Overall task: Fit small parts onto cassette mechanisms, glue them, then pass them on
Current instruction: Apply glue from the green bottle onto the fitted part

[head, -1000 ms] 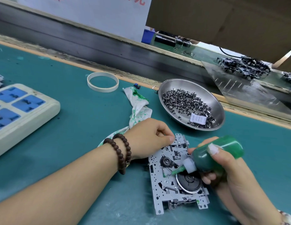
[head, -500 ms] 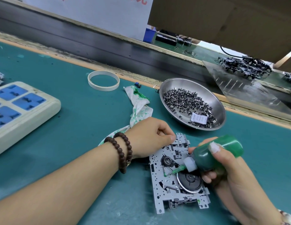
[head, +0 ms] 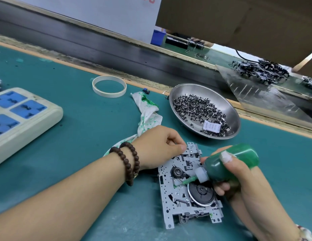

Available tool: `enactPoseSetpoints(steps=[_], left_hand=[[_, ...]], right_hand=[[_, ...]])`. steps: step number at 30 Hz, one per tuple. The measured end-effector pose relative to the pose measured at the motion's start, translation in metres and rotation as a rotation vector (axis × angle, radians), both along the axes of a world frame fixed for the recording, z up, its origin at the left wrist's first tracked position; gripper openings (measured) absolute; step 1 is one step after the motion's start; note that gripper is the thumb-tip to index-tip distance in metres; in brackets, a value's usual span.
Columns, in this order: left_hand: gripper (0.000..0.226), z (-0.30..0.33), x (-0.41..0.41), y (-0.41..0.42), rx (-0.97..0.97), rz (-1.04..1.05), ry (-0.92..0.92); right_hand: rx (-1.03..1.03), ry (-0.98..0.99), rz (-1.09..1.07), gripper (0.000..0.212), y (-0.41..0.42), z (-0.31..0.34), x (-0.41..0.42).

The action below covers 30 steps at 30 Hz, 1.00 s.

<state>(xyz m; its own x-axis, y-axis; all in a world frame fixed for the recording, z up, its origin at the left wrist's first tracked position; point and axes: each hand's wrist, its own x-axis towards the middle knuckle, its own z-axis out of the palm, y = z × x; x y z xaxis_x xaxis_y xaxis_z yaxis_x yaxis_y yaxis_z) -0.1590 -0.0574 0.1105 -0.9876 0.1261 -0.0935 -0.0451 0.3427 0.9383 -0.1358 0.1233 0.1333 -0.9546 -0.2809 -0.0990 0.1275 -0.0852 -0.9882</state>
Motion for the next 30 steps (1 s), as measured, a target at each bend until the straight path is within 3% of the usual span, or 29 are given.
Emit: enactPoseSetpoints(steps=[3,6,11,18,22,25,28,30], left_hand=[[0.012,0.001,0.0,0.0,-0.004,0.004,0.0],[0.011,0.001,0.0,0.0,-0.011,0.005,0.003],[0.01,-0.001,-0.001,-0.001,-0.016,0.01,0.022],[0.008,0.0,0.002,-0.001,0.136,0.08,0.003],[0.01,0.003,0.005,0.001,0.246,0.138,-0.018],[0.01,0.005,0.007,0.001,0.316,0.206,-0.016],[0.01,0.006,0.008,0.001,0.345,0.236,-0.007],[0.009,0.005,0.008,-0.001,0.373,0.245,-0.002]], right_hand=[[0.013,0.011,-0.006,0.044,0.001,-0.001,0.0],[-0.005,-0.006,-0.012,0.037,0.002,-0.001,-0.001],[-0.192,-0.13,-0.095,0.056,0.005,0.004,-0.003],[-0.186,-0.194,-0.136,0.04,0.019,0.006,-0.013],[-0.203,-0.218,-0.072,0.032,0.03,0.01,-0.016],[-0.245,-0.309,0.004,0.049,0.035,0.012,-0.015],[-0.285,-0.396,0.102,0.044,0.039,0.015,-0.013],[-0.379,-0.354,0.111,0.058,0.045,0.013,-0.015]])
